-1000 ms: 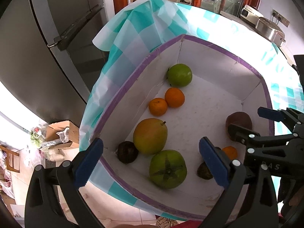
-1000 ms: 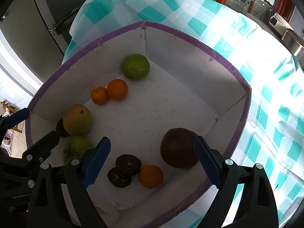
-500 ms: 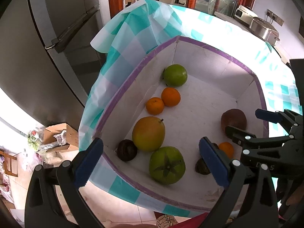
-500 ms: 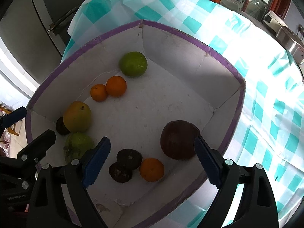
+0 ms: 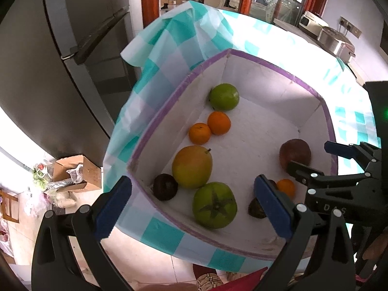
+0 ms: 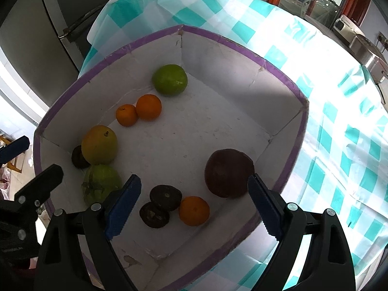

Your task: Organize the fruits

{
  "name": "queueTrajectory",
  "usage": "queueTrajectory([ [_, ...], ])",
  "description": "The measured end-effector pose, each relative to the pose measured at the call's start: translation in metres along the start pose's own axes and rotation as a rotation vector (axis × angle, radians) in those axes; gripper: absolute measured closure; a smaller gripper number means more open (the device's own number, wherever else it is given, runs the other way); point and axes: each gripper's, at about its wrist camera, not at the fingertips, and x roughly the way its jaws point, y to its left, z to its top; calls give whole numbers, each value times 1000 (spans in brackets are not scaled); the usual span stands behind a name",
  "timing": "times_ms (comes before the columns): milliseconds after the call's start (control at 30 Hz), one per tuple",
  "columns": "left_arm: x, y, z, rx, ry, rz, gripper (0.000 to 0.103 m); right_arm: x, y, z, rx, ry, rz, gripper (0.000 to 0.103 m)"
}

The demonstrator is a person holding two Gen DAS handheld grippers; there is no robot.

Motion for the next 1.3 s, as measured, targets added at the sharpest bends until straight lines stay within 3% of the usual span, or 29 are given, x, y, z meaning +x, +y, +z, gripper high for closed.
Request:
queueTrajectory([
  [667, -22, -8, -7, -55, -19, 109, 2, -3, 4, 5, -122, -36, 72, 16],
  [833, -15, -15, -11, -86, 12, 132, 2, 2, 2, 0, -183, -21, 66, 16],
  [1033, -12, -29, -11, -113, 7, 195, 2, 0, -3, -7, -233, -7, 71, 16],
  [1133, -23, -36, -12, -163, -74, 290, 2, -13, -9, -12, -245, -36, 100, 16],
  [1300, -34, -58, -8, -146, -45, 329, 2, -40, -29, -23, -231, -98, 157, 16],
])
